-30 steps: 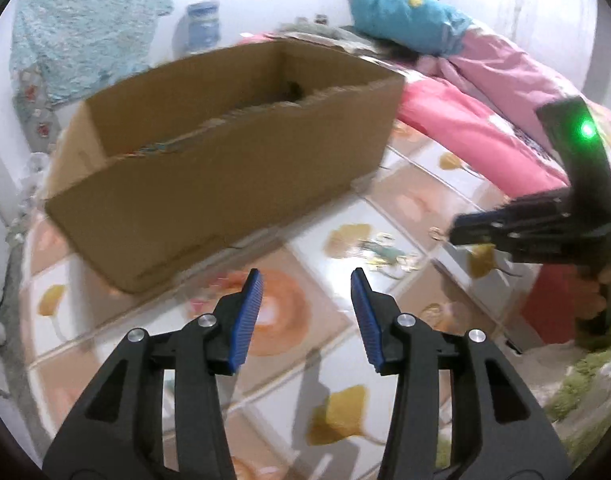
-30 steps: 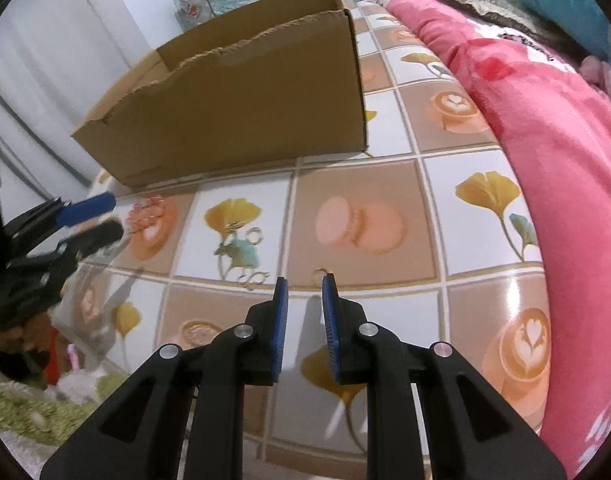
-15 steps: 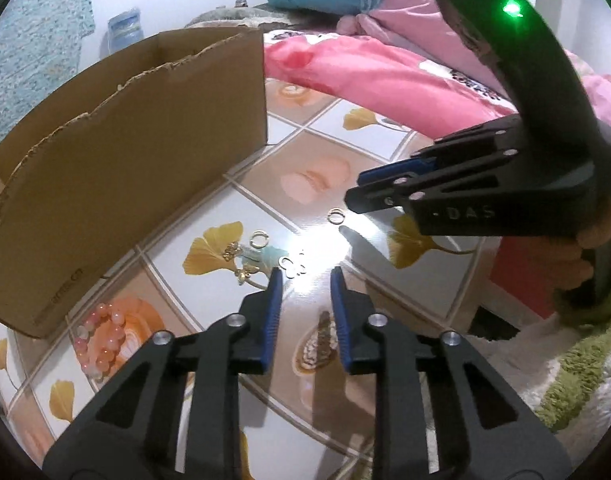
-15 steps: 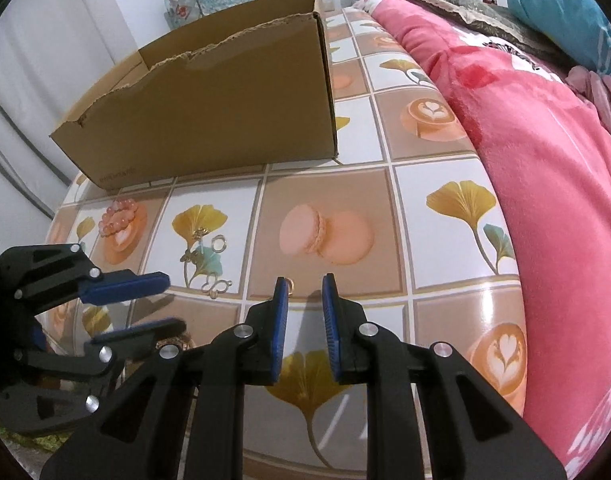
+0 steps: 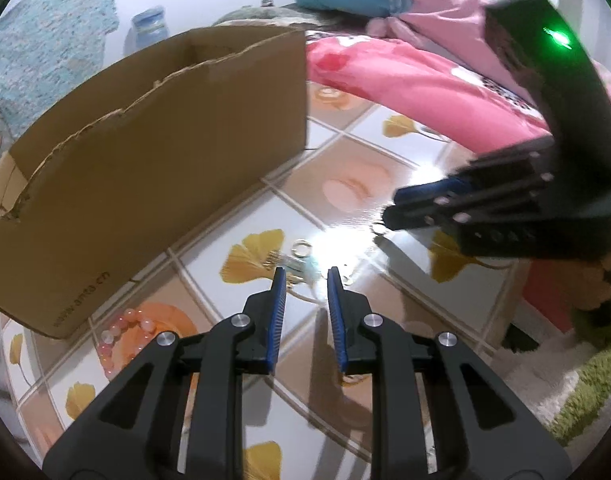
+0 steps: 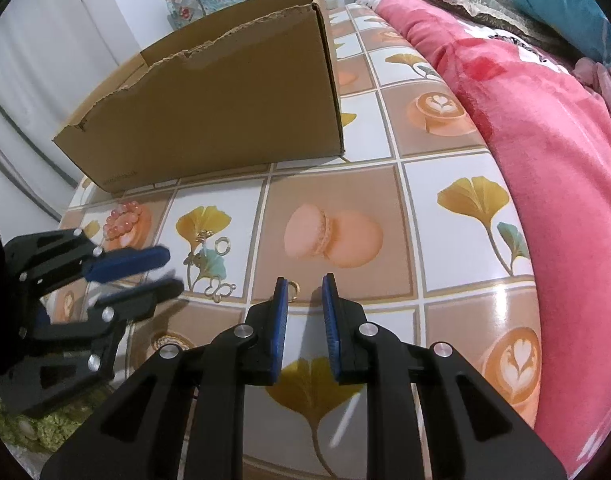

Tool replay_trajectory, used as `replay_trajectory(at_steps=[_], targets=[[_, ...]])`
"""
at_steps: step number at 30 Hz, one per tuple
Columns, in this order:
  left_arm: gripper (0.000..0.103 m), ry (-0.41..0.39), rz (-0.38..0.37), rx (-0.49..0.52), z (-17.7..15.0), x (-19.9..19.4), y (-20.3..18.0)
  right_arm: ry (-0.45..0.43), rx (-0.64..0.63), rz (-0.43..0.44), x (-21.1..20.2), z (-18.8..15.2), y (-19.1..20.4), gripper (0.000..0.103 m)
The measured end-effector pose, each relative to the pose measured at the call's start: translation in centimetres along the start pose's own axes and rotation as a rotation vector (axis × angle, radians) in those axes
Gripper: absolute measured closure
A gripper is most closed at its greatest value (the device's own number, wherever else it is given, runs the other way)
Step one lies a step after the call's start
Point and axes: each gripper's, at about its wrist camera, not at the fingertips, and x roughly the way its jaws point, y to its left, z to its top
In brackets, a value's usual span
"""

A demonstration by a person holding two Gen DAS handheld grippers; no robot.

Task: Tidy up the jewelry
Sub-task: 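Grasp the gold ring with the right gripper while the left gripper grasps a small charm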

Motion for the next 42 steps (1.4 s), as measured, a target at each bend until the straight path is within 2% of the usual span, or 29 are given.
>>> replay_trajectory(at_steps=[8,14,17,18,19,27,36,42], targets=[[0.083,0.065,0.039,-0.028,0.2,2.0,1.0,0.001,0.004,0.005,0.3,0.0,0.1,0.085],[0.086,0.067,0.037,-0.04,0.3,2.1,0.9,-0.001,0.005,0.006,0.5,0.0,0.0,0.085],[0.09,0.07,0.042,-0.041,0.4,2.2,0.9,-0.001,0.006,0.005,0.5,0.0,0.0,0.085],[0.096,0.071,0.044,-0.041,0.4,2.2,0.9,-0.002,0.006,0.005,0.5,0.0,0.0,0.085],[0.097,0.072,0.043,-0.042,0.4,2.3,1.0,-0.002,0.007,0.005,0.5,0.0,0.0,0.085],[0.097,0.064,0.031,-0.037,0.5,2.1,0.8,-0.008,0.001,-0.003,0.3,0.1,0.0,0.085],[0.097,0.038,0.029,-0.04,0.2,0.8,0.8,-0.021,-0.103,-0.045,-0.2,-0.2,1.4,0.085],[0.097,0.028,0.043,-0.049,0.1,0.1,1.5,-0.01,-0.123,-0.057,0.5,-0.2,1.7,0.085]])
